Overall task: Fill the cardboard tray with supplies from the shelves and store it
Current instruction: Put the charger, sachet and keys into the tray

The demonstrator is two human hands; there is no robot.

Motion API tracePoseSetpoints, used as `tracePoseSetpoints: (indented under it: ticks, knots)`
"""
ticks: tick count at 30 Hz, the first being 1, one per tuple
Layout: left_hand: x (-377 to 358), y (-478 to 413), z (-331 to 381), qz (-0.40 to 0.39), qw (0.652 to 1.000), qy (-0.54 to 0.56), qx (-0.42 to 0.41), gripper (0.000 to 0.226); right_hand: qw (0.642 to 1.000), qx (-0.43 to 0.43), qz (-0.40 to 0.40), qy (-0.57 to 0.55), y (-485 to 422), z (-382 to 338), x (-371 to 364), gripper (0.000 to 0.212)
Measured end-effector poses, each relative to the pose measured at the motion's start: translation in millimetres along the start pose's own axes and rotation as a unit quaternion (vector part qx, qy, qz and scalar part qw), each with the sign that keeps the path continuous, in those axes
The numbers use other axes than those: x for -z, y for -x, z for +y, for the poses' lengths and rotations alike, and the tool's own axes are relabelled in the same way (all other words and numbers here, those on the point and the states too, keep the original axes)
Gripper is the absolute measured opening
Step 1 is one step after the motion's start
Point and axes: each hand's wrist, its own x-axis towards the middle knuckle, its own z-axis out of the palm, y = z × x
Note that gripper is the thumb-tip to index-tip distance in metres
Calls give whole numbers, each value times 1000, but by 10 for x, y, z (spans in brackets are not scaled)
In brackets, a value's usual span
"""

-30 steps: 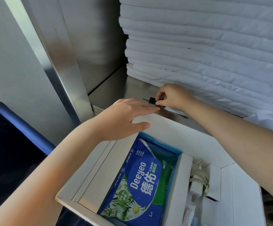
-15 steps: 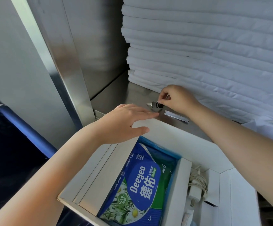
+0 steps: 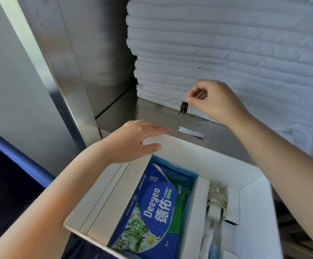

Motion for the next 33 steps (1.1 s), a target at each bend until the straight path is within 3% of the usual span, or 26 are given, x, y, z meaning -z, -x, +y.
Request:
tracePoseSetpoints:
  ticks: [8,14,21,28,33]
  knots:
    - [5,18,3,5,1000,12,-4,50,998,18,27,-61,698,-325,397,6]
    - [16,28,24,2,1000,15,2,50,995,19,-83,-61,1293,-479,498,1]
    - [38,45,54,-5,1000,17,8,54,972,7,-231,43,1763,-359,465,3]
    - [39,42,57,2,1000,18,8,49,939,46,-283,193,1945,-162,349,4]
    - [44,58,70,-4,1000,17,12,50,919,49,-322,222,1967,-133,258,17]
